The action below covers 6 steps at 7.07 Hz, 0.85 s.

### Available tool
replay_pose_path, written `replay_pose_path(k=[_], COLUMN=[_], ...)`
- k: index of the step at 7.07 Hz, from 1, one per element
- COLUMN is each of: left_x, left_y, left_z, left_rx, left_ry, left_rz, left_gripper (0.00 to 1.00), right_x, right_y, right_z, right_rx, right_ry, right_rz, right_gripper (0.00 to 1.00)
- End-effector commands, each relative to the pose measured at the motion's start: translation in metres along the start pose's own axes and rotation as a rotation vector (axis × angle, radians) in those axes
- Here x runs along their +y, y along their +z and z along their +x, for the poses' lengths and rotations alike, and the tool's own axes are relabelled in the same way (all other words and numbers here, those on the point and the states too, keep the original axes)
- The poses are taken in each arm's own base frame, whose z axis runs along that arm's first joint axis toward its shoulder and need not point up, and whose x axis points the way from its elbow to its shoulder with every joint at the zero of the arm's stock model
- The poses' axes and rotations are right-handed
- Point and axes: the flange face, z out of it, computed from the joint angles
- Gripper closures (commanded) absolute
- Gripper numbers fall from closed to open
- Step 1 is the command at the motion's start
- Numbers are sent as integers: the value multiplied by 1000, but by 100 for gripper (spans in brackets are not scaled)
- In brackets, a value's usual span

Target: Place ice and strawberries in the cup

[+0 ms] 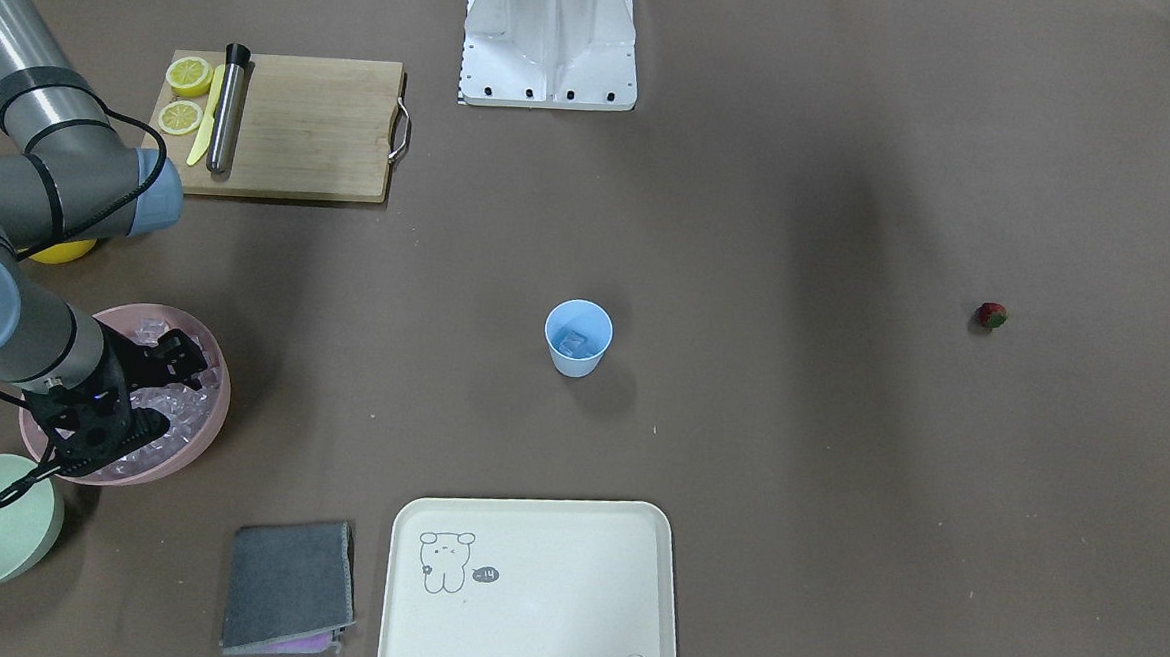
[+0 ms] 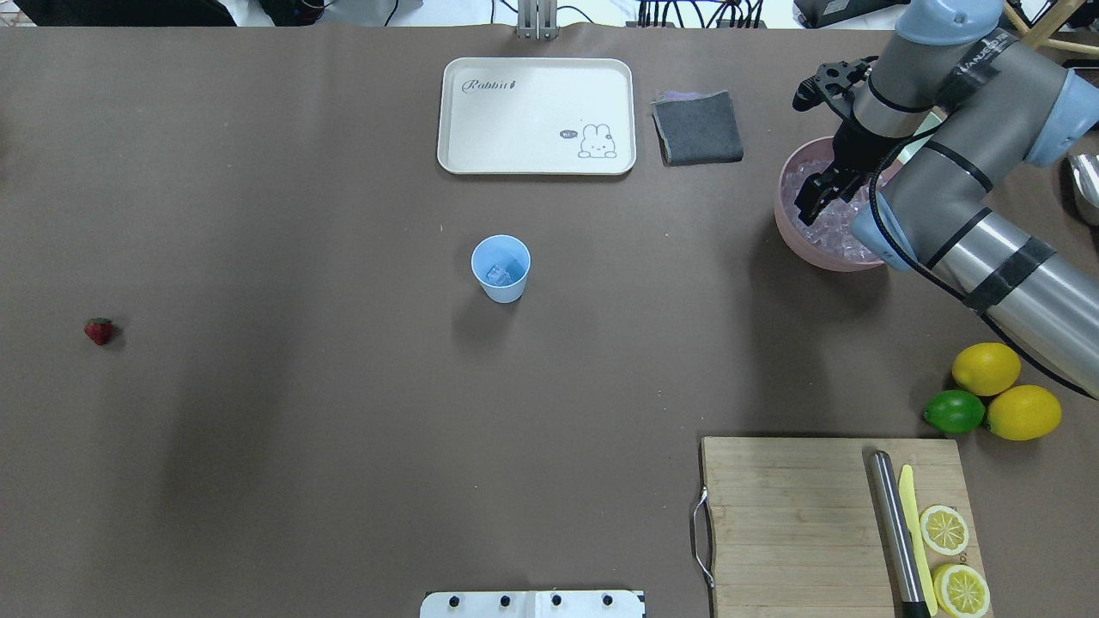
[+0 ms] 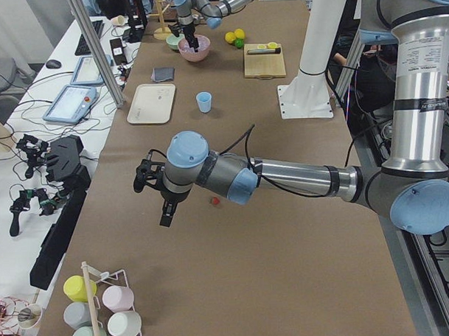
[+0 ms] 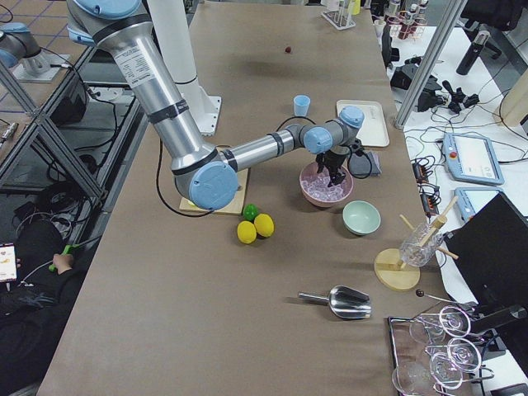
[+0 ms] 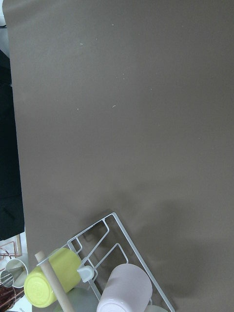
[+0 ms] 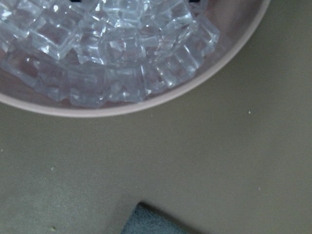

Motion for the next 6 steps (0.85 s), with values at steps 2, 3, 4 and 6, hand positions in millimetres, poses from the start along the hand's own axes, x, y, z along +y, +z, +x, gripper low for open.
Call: replay_pose_path(k=[2, 3, 4, 6], left_x=[1, 1, 0, 0], left_y=[0, 0, -1, -1], left_z=[0, 0, 1, 1], left_rx=[0, 0, 0, 0], left_ry=[0, 0, 2, 2], left_rz=[0, 0, 2, 2], left_gripper=[2, 2, 2, 2], right_x=[7, 9, 8, 8], right_y=[7, 8, 7, 6], right_z=[7, 8, 7, 7], right_rx=[6, 7, 6, 1], right_ry=[3, -1, -2, -1], right_rz=[-10, -11, -10, -13], right_gripper=[26, 33, 45, 100])
